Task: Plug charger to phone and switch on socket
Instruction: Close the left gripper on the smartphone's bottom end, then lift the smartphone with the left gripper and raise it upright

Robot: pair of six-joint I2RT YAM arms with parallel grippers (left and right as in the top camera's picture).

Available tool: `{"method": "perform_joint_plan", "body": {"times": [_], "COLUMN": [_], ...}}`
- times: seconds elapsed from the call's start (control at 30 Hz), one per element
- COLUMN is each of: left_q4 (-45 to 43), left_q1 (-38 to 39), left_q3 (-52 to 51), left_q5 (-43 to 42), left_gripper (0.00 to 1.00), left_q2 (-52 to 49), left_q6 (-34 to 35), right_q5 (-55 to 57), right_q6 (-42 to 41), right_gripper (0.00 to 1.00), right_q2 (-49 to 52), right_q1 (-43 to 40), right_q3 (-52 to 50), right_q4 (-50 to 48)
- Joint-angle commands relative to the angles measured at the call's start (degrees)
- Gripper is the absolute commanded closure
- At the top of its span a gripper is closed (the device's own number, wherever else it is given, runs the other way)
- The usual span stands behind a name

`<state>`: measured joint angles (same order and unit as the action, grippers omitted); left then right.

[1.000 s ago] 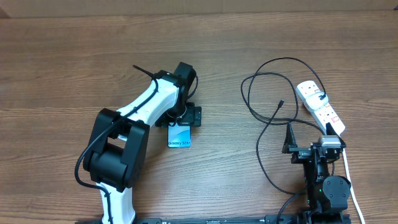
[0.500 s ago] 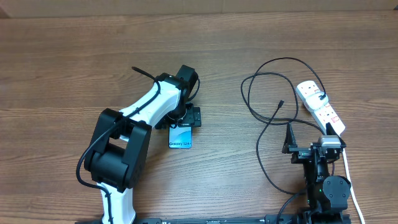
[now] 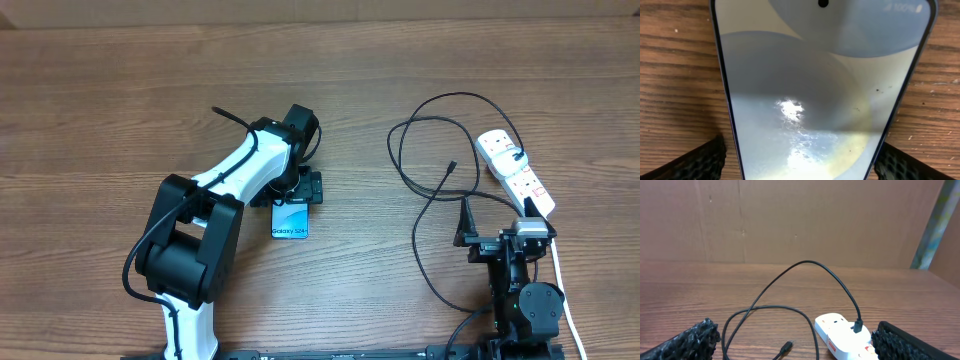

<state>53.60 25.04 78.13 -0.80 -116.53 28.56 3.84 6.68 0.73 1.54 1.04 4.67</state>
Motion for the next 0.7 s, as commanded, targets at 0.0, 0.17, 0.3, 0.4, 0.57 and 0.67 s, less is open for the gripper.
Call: {"method": "perform_joint_plan", "body": {"times": [0.0,0.17,0.3,0.4,0.57,0.67], "left_q4": [-0.04,-0.11,-0.11,-0.15,-0.02,0.24], "left_q1": [0.15,0.13,0.13,0.13,0.11,0.04], "left_q3": [-0.52,-0.52,-0.52,-0.52,-0.50,-0.50], "left_q5": [-0.33,-0.28,-0.28,-0.26,-0.28,-0.33], "left_gripper": [0.09,0.13,0.17,0.19,0.31,0.32], "left_q2": [-1.22,-1.22,-1.22,-1.22,-1.20,-1.20], "left_q6": [-0.26,-0.28,-0.28,-0.28,-0.28,-0.28], "right_q5": [0.04,0.04,0.04,0.04,0.04,0.04], "right_q6": [0.26,0.26,0.26,0.26,0.26,0.26], "right_gripper": [0.00,0.00,0.00,0.00,0.00,0.00], "right_q2": [-0.50,-0.50,-0.50,-0.50,-0.50,-0.50], "right_q1": [0.26,0.26,0.26,0.26,0.26,0.26], "right_q3": [-0.59,-0.59,-0.59,-0.59,-0.59,-0.59], "right_q4": [-0.24,-0.24,-0.24,-0.24,-0.24,-0.24]}}
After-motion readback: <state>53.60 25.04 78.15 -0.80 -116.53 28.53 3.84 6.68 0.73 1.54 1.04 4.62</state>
